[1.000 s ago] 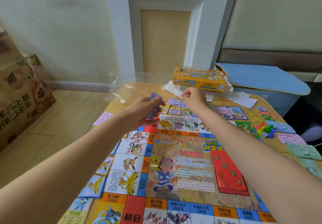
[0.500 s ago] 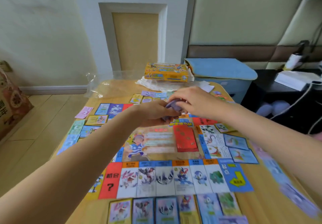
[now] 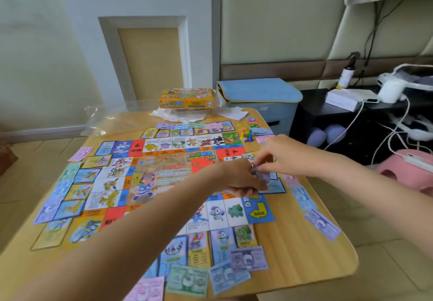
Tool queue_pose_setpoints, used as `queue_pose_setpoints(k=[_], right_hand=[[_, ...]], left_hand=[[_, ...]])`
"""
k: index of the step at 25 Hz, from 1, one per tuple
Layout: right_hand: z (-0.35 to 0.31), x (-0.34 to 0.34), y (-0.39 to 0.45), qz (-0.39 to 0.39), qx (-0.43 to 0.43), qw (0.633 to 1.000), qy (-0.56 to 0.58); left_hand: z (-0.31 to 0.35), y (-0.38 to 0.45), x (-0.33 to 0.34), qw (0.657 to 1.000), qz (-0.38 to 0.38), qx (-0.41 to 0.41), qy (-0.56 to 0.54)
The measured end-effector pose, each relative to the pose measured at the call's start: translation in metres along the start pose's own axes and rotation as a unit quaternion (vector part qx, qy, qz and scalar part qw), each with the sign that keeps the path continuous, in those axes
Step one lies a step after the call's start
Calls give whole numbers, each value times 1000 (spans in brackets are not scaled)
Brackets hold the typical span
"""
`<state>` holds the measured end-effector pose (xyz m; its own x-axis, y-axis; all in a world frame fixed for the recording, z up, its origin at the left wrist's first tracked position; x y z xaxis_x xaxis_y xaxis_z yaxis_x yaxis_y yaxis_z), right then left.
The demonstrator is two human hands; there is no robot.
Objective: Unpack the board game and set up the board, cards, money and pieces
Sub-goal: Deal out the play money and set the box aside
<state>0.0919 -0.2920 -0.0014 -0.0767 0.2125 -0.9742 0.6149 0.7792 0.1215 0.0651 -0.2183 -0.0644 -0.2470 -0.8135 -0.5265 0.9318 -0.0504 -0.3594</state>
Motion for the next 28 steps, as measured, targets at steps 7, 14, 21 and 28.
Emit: queue_pose_setpoints(k=[7,14,21,28], right_hand=[[64,18,-32,-46,204,949,238],[68,18,-26,17,226,921,318],[45,11,4,88,22,996,14],[98,6,76,129,104,972,166]], left_hand=[[11,2,8,977,25,3,-213],[31,10,2,955,130,162,210],[30,41,-34,958,165,133,193],[51,96,-83,906,245,159,307]])
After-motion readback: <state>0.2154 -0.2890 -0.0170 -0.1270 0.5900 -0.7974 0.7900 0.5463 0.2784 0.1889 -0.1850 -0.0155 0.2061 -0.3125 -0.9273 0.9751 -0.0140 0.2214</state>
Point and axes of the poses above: each hand's wrist, its own y-axis towards the middle knuckle, its own x-axis out of the palm, z = x × y, the point moved 6 cm from there along y, towards the middle knuckle, and after that the axes turned 12 degrees about z, right-handed, at the moved point
